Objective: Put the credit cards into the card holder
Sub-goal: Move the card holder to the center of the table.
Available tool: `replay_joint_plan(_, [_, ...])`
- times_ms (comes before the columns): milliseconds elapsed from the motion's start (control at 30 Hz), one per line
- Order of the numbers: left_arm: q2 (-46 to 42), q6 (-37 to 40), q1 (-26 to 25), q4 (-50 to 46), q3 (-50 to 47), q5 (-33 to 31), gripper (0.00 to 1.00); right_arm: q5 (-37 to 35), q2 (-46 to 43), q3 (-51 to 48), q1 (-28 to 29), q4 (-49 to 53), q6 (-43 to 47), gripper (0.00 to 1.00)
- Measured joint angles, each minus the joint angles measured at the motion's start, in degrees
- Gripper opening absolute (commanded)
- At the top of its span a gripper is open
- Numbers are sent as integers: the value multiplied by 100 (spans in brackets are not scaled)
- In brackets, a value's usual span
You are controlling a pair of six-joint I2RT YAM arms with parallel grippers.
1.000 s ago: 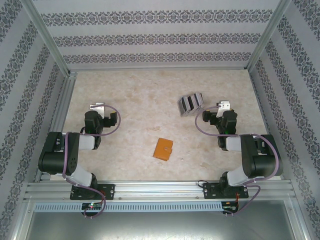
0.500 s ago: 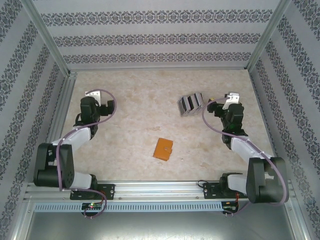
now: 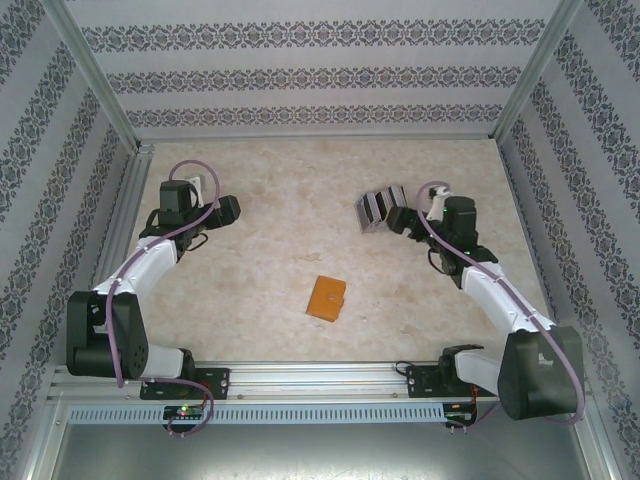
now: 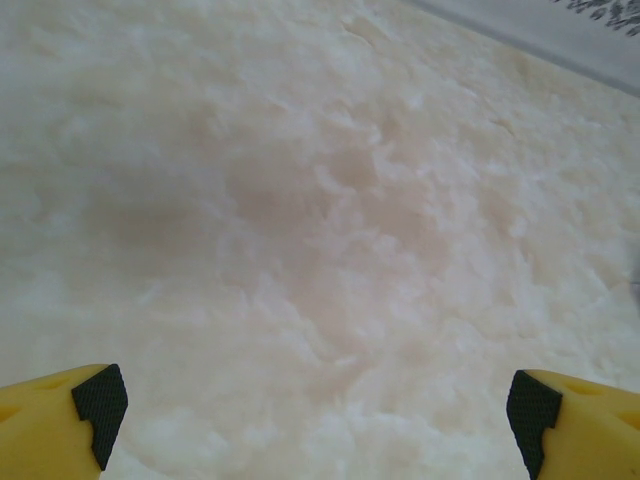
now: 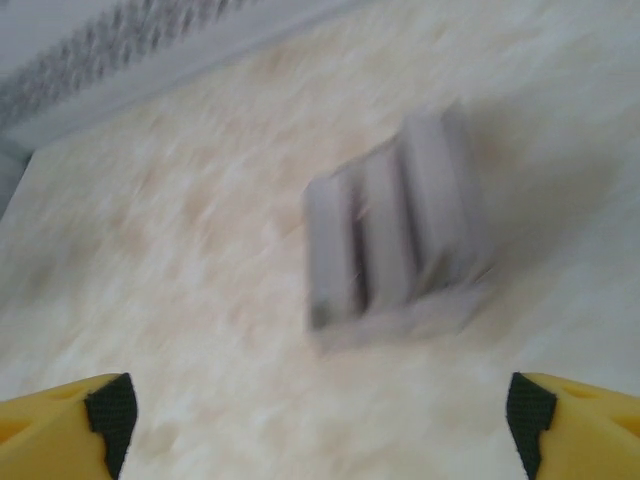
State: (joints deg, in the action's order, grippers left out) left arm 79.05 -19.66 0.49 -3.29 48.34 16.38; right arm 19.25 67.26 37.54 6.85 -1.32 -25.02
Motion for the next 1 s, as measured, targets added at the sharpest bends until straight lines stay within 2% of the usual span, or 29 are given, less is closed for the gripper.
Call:
replay_joint_plan(167, [-2, -514, -35, 28, -195, 232, 100, 168, 35, 566, 1373, 1687, -9, 88])
replay_joint_plan(333, [-2, -811, -369, 31, -321, 181, 100, -304, 575, 1329, 3150, 3130, 251, 83])
replay_joint_plan(433, [0, -931, -546, 87, -323, 157, 100, -562, 1115, 1572, 3807, 3611, 352, 73])
replay_joint_plan(500, [0, -981, -610, 140, -323, 136, 100, -695, 1541, 1709, 4057, 3829, 409, 64])
replay_joint_plan(633, [11, -1067, -695, 160, -321, 59, 100, -922, 2358, 2063, 4280, 4079, 466, 59])
replay_joint_plan(1000, [20, -1193, -802, 160, -323, -166, 100, -1338, 3038, 2527, 4356, 4188, 745, 56])
